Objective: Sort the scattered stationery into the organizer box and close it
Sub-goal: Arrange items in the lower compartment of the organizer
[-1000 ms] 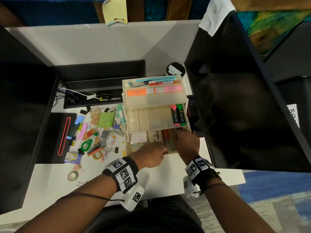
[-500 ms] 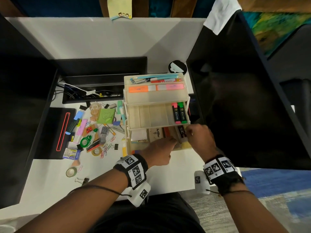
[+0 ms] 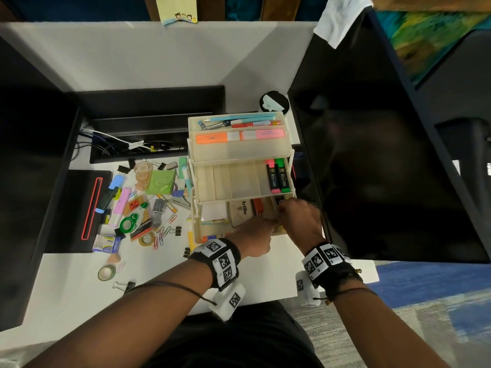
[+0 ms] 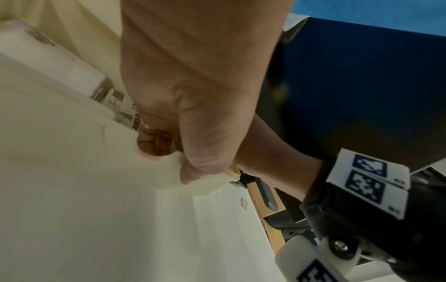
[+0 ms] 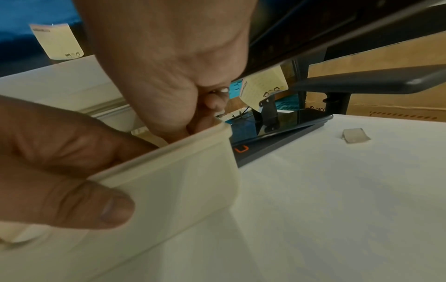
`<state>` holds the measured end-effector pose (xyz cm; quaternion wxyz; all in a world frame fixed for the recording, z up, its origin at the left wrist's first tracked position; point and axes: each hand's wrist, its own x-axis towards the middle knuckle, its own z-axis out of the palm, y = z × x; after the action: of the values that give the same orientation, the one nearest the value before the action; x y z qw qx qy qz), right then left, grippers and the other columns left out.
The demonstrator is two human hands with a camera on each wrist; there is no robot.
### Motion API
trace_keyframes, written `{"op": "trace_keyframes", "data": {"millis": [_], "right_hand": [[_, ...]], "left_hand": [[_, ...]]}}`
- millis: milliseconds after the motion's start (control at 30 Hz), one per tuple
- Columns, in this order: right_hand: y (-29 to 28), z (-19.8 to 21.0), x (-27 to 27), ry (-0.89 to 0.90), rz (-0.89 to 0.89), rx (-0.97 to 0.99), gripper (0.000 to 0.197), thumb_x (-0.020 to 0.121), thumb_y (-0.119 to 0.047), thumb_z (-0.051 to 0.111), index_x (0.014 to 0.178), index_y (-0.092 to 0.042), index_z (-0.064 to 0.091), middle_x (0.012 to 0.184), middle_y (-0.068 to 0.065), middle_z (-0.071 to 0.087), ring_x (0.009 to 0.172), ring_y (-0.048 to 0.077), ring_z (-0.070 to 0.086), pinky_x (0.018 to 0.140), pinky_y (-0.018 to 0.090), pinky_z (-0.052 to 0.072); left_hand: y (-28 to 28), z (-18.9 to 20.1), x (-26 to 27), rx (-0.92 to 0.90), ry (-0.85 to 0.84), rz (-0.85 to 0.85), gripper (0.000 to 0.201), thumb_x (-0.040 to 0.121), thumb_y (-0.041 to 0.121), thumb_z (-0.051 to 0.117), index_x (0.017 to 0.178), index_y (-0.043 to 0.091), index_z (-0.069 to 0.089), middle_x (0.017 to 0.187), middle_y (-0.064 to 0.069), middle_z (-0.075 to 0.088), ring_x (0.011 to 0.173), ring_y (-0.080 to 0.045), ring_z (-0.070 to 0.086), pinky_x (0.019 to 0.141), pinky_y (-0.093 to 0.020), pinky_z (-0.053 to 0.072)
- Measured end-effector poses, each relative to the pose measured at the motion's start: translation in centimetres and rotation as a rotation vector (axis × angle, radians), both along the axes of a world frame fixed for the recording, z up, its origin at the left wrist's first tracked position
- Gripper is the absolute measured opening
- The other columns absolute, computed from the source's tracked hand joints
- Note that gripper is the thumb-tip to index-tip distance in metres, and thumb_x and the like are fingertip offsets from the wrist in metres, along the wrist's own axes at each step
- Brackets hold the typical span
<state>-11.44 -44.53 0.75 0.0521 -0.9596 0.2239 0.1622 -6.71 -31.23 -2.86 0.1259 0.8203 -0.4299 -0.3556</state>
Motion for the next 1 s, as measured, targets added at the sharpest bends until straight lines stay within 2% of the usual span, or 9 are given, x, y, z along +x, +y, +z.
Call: {"op": "trace_keyframes", "data": {"millis": [167,300,400,567,733,867,1000], "right_hand": [[0.8,0.0,0.6,0.073,-0.042,-0.019,0.018,0.097,-0.028,0.058,0.097,-0.020,0.074,0.094,0.004,0.075,0.083,0.027,0.073,0.069,0.033,0.055],[0.8,-0.4,1.6,0.084,-0.096,0.043,0.021,0.100,-0.023,0.058,0.113,-0.012,0.070,0.109,0.011,0.073,0.097,0.031,0.072,0.079,0.037,0.058],[1.0,-0.6,1.8,0.079,-0.108,0.083,0.025,0.102,-0.020,0.053,0.119,-0.007,0.065,0.114,0.015,0.071,0.104,0.036,0.069,0.088,0.041,0.058],[1.5,-0.6,1.5,0.069,-0.049,0.053,0.023,0.098,-0.027,0.058,0.113,-0.013,0.068,0.107,0.010,0.074,0.095,0.033,0.072,0.083,0.038,0.060],[1.6,-0.4,1.3,0.063,-0.082,0.028,0.023,0.100,-0.024,0.057,0.116,-0.010,0.067,0.110,0.011,0.073,0.101,0.032,0.071,0.086,0.039,0.057],[2.0,-1.2,2.0,0.080,-0.108,0.052,0.019,0.099,-0.023,0.056,0.111,-0.011,0.066,0.106,0.011,0.074,0.096,0.033,0.073,0.074,0.035,0.055],[2.1,-1.1,2.1,0.107,-0.082,0.024,0.021,0.100,-0.022,0.058,0.114,-0.008,0.066,0.109,0.013,0.073,0.098,0.034,0.072,0.080,0.040,0.058]], "left_hand": [[0.1,-0.5,-0.2,-0.005,-0.024,0.019,0.035,0.096,0.013,0.063,0.130,0.015,0.060,0.111,-0.007,0.069,0.098,-0.026,0.069,0.082,-0.036,0.059],[0.4,-1.0,-0.4,-0.044,-0.050,0.063,0.042,0.095,0.016,0.067,0.135,0.016,0.056,0.117,-0.008,0.066,0.101,-0.026,0.068,0.084,-0.036,0.058],[0.7,-1.5,-0.5,-0.058,0.002,0.126,0.034,0.095,0.016,0.067,0.129,0.016,0.062,0.116,-0.006,0.070,0.100,-0.024,0.069,0.086,-0.034,0.058],[1.2,-1.9,-0.4,-0.102,0.060,0.207,0.030,0.094,0.018,0.070,0.124,0.019,0.066,0.115,-0.002,0.072,0.103,-0.023,0.070,0.093,-0.035,0.059],[1.1,-2.1,-0.8,-0.152,0.059,0.258,0.028,0.089,0.020,0.074,0.116,0.025,0.067,0.109,0.005,0.074,0.100,-0.017,0.072,0.090,-0.031,0.061],[1.3,-2.1,-0.8,-0.174,0.074,0.298,0.030,0.089,0.021,0.075,0.118,0.024,0.068,0.116,0.002,0.074,0.105,-0.019,0.070,0.090,-0.028,0.057],[1.4,-1.9,-0.6,-0.193,0.086,0.288,0.031,0.089,0.021,0.075,0.118,0.025,0.068,0.117,0.002,0.074,0.106,-0.019,0.070,0.090,-0.026,0.055]]}}
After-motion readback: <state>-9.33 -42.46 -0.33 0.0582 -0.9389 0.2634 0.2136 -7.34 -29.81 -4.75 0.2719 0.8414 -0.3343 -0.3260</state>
